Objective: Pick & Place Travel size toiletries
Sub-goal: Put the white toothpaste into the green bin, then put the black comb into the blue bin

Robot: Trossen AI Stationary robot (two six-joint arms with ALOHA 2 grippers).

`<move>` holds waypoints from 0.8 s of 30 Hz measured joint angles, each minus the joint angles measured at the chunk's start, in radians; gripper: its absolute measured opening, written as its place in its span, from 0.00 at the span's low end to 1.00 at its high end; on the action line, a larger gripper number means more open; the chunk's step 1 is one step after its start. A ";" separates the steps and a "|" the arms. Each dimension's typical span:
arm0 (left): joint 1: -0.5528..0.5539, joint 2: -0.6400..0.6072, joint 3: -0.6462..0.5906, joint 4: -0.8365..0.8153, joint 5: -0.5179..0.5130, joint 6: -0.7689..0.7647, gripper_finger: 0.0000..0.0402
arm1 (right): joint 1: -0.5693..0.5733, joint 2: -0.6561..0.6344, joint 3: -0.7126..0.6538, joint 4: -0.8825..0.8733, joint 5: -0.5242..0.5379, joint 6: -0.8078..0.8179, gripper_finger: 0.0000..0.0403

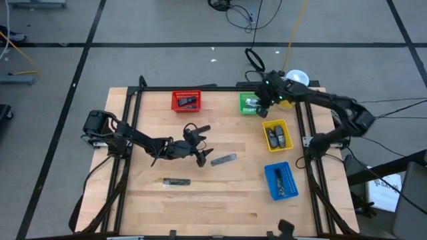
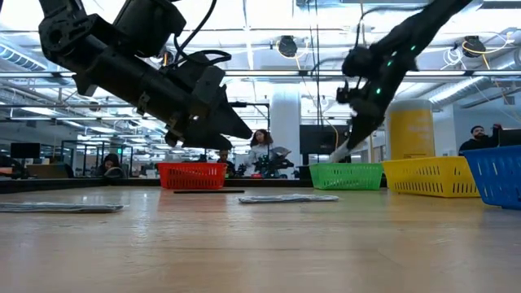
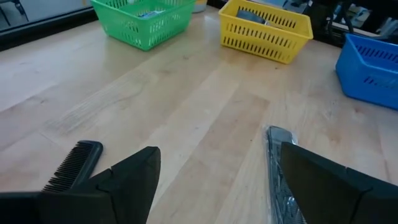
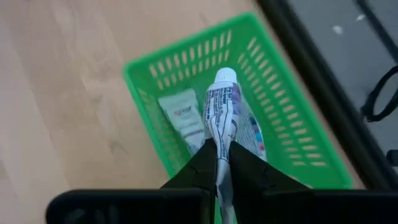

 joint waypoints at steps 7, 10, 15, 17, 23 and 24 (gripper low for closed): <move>0.000 0.000 0.000 0.000 0.001 0.000 0.81 | -0.035 0.155 0.065 0.002 -0.047 -0.090 0.04; 0.000 0.000 0.000 0.000 0.005 0.000 0.81 | -0.035 0.186 0.071 0.017 -0.047 -0.098 0.04; 0.000 0.000 0.000 0.000 0.019 0.001 0.81 | -0.034 0.190 0.071 0.028 -0.046 -0.114 0.07; 0.000 0.000 0.000 0.000 0.019 0.001 0.81 | -0.035 0.188 0.071 0.030 -0.045 -0.114 0.11; 0.000 0.000 0.000 0.000 0.019 0.001 0.81 | -0.043 0.184 0.071 0.036 -0.041 -0.113 0.27; 0.000 0.000 0.000 0.000 0.019 0.001 0.81 | -0.045 0.184 0.071 0.042 -0.040 -0.112 0.30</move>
